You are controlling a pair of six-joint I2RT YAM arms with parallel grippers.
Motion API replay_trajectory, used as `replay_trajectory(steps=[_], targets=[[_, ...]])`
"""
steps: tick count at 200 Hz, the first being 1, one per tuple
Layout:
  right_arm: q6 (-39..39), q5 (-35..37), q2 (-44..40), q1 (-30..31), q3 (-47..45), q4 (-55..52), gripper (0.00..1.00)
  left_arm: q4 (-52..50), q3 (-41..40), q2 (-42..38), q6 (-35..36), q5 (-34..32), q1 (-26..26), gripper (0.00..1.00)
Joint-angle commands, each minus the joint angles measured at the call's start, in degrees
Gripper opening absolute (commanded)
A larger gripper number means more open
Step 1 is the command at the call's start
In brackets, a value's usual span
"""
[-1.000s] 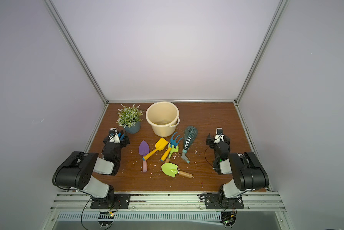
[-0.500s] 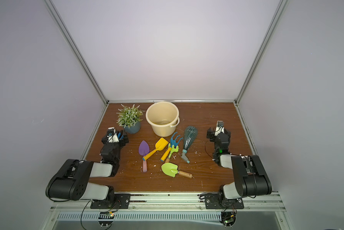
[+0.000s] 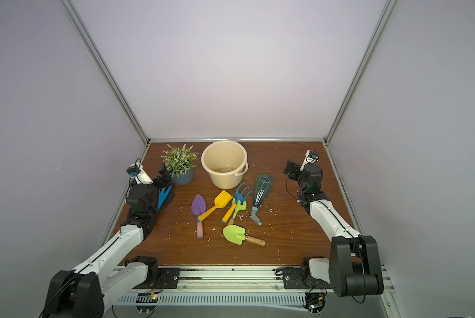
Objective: Organize the gardening tools
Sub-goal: Adjust the gardening tool at the center of the board.
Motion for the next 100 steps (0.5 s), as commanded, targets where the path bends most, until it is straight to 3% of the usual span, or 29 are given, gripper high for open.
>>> replay_trajectory(steps=[1, 30, 46, 100], targets=[[4.67, -11.92, -1.77, -0.42, 1.80, -5.93, 0.92, -13.99, 0.69, -3.63, -14.87, 7.15, 1.89, 0.99], [3.69, -15.28, -5.20, 1.00, 1.27, -8.75, 0.89, -16.23, 2.20, -5.49, -12.74, 14.57, 1.88, 1.00], [1.43, -15.56, -6.15, 2.97, 2.52, -14.13, 0.85, -22.83, 5.86, -4.21, -11.26, 18.32, 0.27, 0.90], [-2.11, -12.12, -5.04, 11.64, 2.42, -27.76, 0.72, -31.84, 9.04, -1.36, -6.68, 7.26, -22.60, 0.89]])
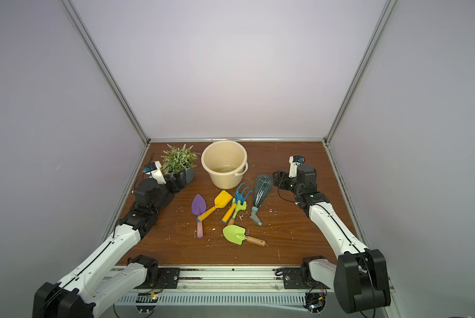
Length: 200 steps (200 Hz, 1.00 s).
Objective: Organize the gardening tools
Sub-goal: Adjust the gardening tool at the center of the board.
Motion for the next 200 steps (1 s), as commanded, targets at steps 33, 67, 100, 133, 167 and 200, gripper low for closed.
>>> replay_trajectory(steps=[33, 67, 100, 133, 167, 200], targets=[[-1.61, 4.93, 1.17, 9.07, -1.13, -9.62, 0.70, -3.53, 0.26, 6.38, 1.46, -8.16, -19.38, 0.86], [-0.30, 5.52, 3.31, 10.94, -0.59, -11.44, 0.73, -2.96, 1.98, 13.21, 3.22, -13.49, -28.13, 0.85], [2.46, 4.30, 6.78, 12.85, -0.86, -10.53, 0.72, -0.83, 2.32, 16.86, 2.17, -11.49, -29.66, 0.85], [5.59, 3.40, 9.67, 13.98, -1.08, -7.76, 0.72, 0.78, 2.23, 18.16, 2.54, -11.07, -30.52, 0.85], [7.58, 2.70, 12.69, 14.25, -0.20, -6.23, 0.72, 2.12, 2.71, 19.69, 2.96, -11.26, -31.42, 0.85], [8.96, 3.16, 15.30, 14.46, 0.56, -5.67, 0.71, 3.08, 2.93, 20.65, 2.69, -11.21, -31.96, 0.86]])
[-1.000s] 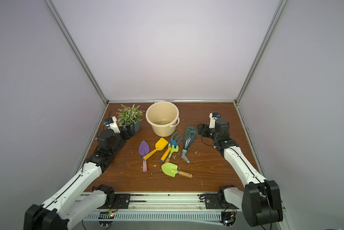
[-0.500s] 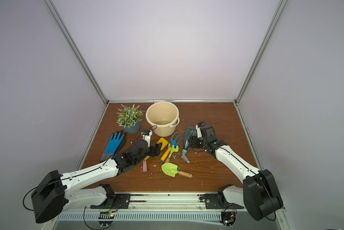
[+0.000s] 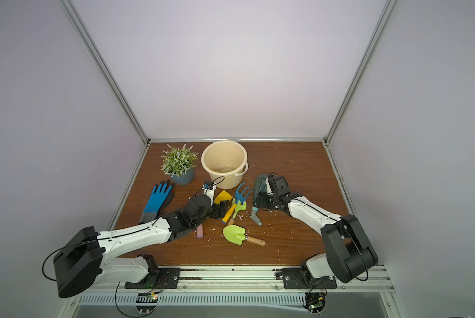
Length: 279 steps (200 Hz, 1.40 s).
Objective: Organize the gardening tools
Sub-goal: Adjust the gardening tool at the center of the board.
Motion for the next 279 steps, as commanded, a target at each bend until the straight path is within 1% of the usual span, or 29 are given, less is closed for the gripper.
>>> replay_trajectory(steps=[1, 76, 123, 168, 203, 221, 241, 257, 279], targets=[[2.48, -0.84, 1.24, 0.39, 1.41, 2.03, 0.71, 1.90, 1.60, 0.73, 0.44, -0.89, -1.05, 0.86], [4.29, -0.02, 5.44, 1.88, 3.86, 4.11, 0.70, 2.55, 2.56, 3.34, 0.79, -0.61, -1.97, 0.86], [6.10, 0.56, 6.32, 2.58, 4.55, 6.60, 0.72, 2.29, 3.05, 3.92, 1.33, -0.65, -2.04, 0.86], [6.98, 2.97, 8.94, 2.53, 6.11, 6.63, 0.68, 2.38, 3.15, 4.24, 1.72, -0.73, -2.06, 0.86], [7.84, 4.82, 10.76, 2.50, 7.09, 6.62, 0.61, 2.29, 3.54, 4.70, 2.22, -0.77, -2.16, 0.86], [8.12, 5.05, 11.68, 2.50, 7.53, 6.43, 0.61, 2.31, 3.86, 5.10, 2.59, -0.70, -2.07, 0.86], [8.16, 5.29, 12.50, 2.50, 7.83, 6.15, 0.62, 2.32, 4.28, 5.58, 2.86, -0.61, -2.10, 0.86], [7.72, 5.25, 12.94, 2.50, 7.81, 5.98, 0.68, 2.55, 4.38, 5.93, 2.86, -0.60, -2.19, 0.86], [7.37, 5.33, 13.50, 2.56, 7.97, 5.54, 0.70, 2.82, 4.41, 6.28, 2.86, -0.61, -2.11, 0.86]])
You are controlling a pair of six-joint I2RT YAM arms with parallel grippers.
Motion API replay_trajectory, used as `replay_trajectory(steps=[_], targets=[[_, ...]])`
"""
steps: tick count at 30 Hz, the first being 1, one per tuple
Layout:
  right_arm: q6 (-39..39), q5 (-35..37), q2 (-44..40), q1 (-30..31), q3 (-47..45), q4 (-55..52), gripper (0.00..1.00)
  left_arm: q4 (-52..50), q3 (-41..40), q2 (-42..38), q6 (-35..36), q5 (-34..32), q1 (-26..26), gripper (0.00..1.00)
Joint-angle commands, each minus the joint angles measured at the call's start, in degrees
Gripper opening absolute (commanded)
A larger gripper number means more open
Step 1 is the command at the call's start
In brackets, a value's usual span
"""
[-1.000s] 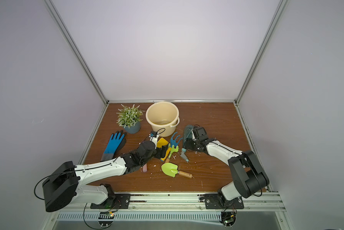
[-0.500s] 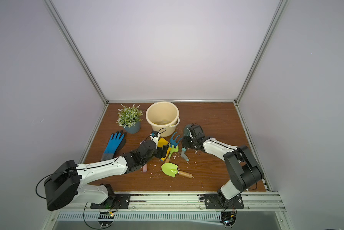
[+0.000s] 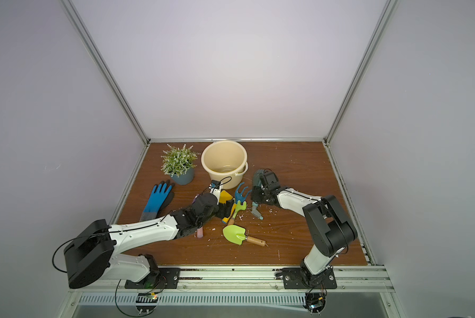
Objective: Organize the gardening tools
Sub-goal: Adjust the gardening tool at the center of the board.
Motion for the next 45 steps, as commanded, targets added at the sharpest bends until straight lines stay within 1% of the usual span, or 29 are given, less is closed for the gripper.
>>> replay_trajectory(steps=[1, 4, 6, 9, 14, 19, 22, 25, 30, 33, 35, 39, 41, 45], targets=[[-0.10, 1.40, 0.54, 0.32, 1.50, -0.94, 0.69, 0.81, 1.38, 0.84, 0.98, -0.61, -0.69, 0.86], [-0.12, 1.70, 0.71, 0.33, 1.28, -1.08, 0.64, 1.02, 1.29, 0.85, 0.76, -0.77, -0.69, 0.86], [-0.11, 1.59, 0.36, 0.32, 0.75, -0.32, 0.55, 1.03, 1.35, 0.84, 0.74, -0.78, -0.69, 0.86], [0.11, 1.70, -0.35, 0.25, 0.29, 0.12, 0.45, 1.11, 1.20, 0.76, 0.74, -0.79, -0.69, 0.86], [1.35, 1.43, -3.40, -0.14, -0.81, 1.13, 0.40, 1.46, 1.50, 0.25, 1.00, -0.71, -0.70, 0.86], [4.85, -1.90, -9.58, -2.95, -4.46, 4.39, 0.39, 2.91, 1.77, -0.65, 1.42, -0.57, -0.70, 0.86], [7.86, -5.19, -13.46, -5.33, -7.03, 7.25, 0.39, 4.27, 2.26, -0.74, 1.96, 0.54, -0.70, 0.86], [10.40, -6.86, -17.40, -6.68, -8.76, 9.43, 0.39, 6.87, 2.48, -0.82, 2.56, 1.90, -0.71, 0.85], [12.83, -7.55, -21.12, -7.18, -9.80, 10.68, 0.38, 11.26, 3.27, -0.11, 3.77, 5.07, -0.70, 0.83], [14.86, -8.10, -22.52, -7.57, -11.02, 12.60, 0.38, 12.31, 4.86, 1.27, 4.00, 7.81, -0.70, 0.79], [16.85, -8.59, -23.51, -7.73, -12.45, 15.15, 0.38, 14.13, 5.67, 2.09, 3.74, 9.76, -0.90, 0.79], [20.96, -9.03, -25.79, -7.75, -15.36, 21.22, 0.38, 21.07, 5.86, 4.27, 3.48, 13.23, -1.53, 0.78], [23.30, -8.30, -27.78, -7.71, -17.43, 24.90, 0.38, 23.81, 6.84, 6.17, 3.53, 14.54, -2.01, 0.76], [27.07, -6.07, -31.94, -7.66, -21.05, 30.78, 0.38, 24.32, 10.58, 10.20, 4.53, 16.77, -2.83, 0.67]])
